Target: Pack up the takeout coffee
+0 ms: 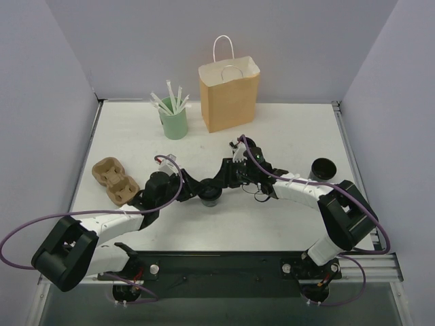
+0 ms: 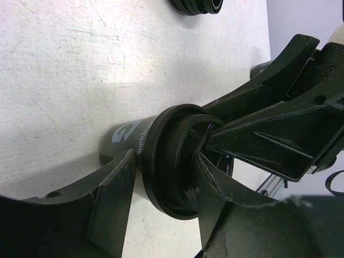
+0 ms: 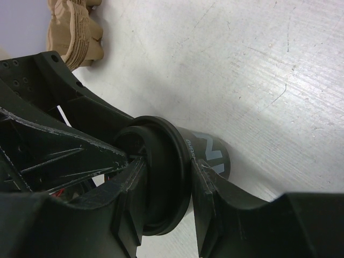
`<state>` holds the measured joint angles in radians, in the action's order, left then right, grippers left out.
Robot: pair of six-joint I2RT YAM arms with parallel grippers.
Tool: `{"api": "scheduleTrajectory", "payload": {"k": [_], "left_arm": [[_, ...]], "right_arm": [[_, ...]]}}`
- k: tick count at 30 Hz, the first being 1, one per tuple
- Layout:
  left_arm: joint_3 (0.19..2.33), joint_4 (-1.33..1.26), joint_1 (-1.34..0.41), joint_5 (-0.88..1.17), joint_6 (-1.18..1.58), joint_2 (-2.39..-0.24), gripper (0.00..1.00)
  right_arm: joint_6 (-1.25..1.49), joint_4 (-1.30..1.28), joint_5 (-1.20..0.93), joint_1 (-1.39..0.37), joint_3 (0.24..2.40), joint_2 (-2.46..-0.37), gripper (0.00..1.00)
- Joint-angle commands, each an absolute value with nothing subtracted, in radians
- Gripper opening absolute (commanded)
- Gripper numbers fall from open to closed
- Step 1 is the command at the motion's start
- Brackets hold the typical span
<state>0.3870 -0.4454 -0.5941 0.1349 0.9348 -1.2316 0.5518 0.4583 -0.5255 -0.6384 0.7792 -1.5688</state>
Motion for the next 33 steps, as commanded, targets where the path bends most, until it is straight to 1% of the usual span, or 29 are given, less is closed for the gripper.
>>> {"api": "scheduleTrajectory", "payload": {"k": [1, 8, 11, 14, 18, 22, 25, 26, 29, 33], "left_arm": [[0.36, -0.41, -0.601, 0.123, 0.911, -1.216, 0.54], [0.344, -0.416, -0.626, 0.086, 0.908, -1.265, 0.52], [0.336, -0.419, -0.635, 0.072, 0.913, -1.285, 0.5], [0.327, -0.419, -0.644, 0.051, 0.914, -1.286, 0.5], [0.316, -0.408, -0.652, 0.026, 0.92, -1.276, 0.49], [0.304, -0.394, -0.661, -0.014, 0.93, -1.262, 0.49], [0.298, -0.39, -0.669, -0.026, 0.937, -1.252, 0.49], [0.296, -0.387, -0.672, -0.035, 0.937, -1.249, 0.49], [0.296, -0.368, -0.689, -0.061, 0.942, -1.239, 0.49], [0.296, -0.36, -0.699, -0.077, 0.946, -1.236, 0.49]], "right_arm": [[0.517, 0.379, -0.52, -0.64, 0.787, -1.611, 0.19], [0.564, 0.379, -0.541, -0.62, 0.83, -1.605, 0.35], [0.575, 0.354, -0.541, -0.601, 0.85, -1.589, 0.44], [0.583, 0.322, -0.543, -0.581, 0.877, -1.575, 0.5], [0.598, 0.293, -0.543, -0.549, 0.882, -1.543, 0.55], [0.641, 0.27, -0.529, -0.523, 0.855, -1.488, 0.56], [0.709, 0.284, -0.523, -0.508, 0.795, -1.448, 0.51], [0.724, 0.294, -0.523, -0.508, 0.779, -1.437, 0.47], [0.79, 0.337, -0.525, -0.506, 0.726, -1.404, 0.4], [0.857, 0.419, -0.529, -0.517, 0.672, -1.387, 0.38]]}}
